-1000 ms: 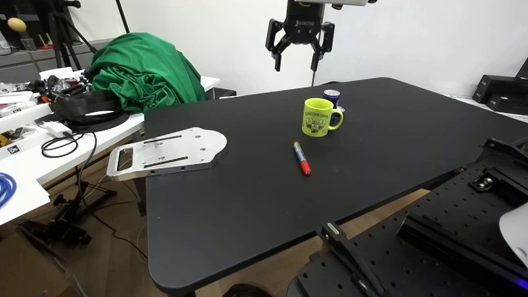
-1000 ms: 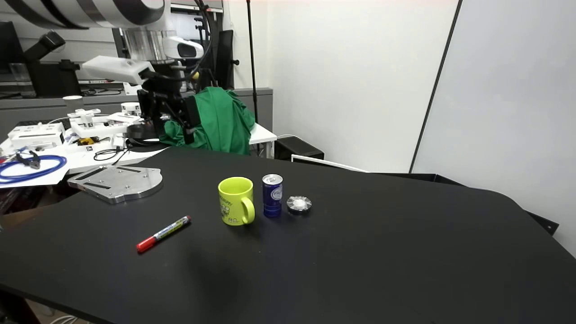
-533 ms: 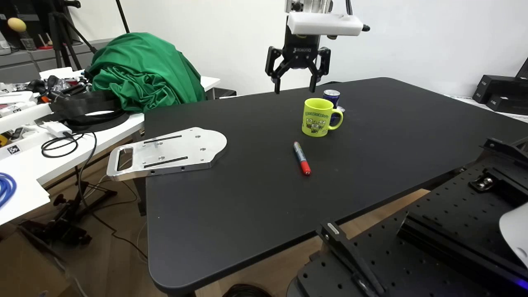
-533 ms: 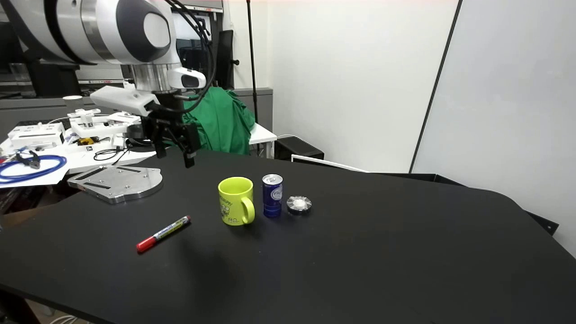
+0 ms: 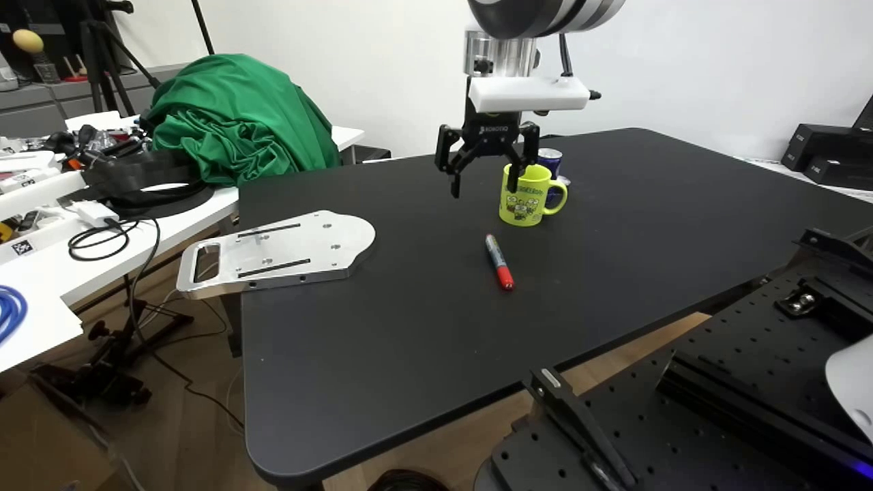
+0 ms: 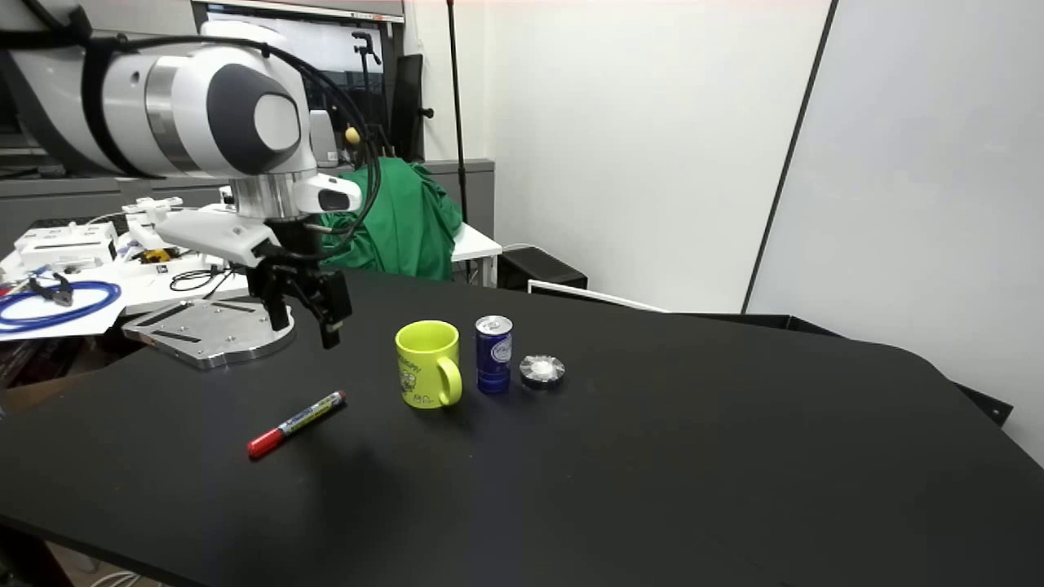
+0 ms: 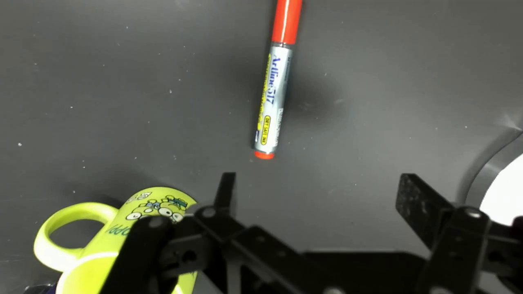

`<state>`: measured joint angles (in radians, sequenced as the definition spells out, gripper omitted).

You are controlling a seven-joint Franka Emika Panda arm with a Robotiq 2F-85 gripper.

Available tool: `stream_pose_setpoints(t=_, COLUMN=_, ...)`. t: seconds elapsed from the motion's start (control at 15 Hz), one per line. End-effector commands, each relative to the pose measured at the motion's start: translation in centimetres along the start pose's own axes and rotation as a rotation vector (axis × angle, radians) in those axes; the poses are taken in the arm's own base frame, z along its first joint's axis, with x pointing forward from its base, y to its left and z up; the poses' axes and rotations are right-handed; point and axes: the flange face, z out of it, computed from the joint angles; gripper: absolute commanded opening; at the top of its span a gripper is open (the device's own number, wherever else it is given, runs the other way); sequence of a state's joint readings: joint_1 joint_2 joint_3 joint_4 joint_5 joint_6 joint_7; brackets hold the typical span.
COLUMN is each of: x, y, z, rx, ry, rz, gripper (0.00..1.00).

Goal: Pick up the marker, put it in the mug, remove it from the mug, put it on the table, and then put it back in the mug

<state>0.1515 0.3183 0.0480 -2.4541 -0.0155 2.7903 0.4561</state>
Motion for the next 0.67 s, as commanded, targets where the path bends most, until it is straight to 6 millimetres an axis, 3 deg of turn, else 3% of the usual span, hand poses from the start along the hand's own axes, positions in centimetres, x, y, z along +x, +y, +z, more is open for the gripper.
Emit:
stream_pose_setpoints(t=0.0, x=-0.4, y=0.1, z=2.4, rx=0.003, ry=0.007, rz=0.004, gripper=1.00)
stream_pose_setpoints(t=0.33, x=-0.7, y=1.3, z=5.9, rx=0.007, ry=-0.003, rz=0.008, gripper=1.00)
stream_pose_setpoints(t=0.6, x=-0.9, y=2.0, z=7.4, rx=0.007, ry=-0.012, rz=0.012, gripper=1.00)
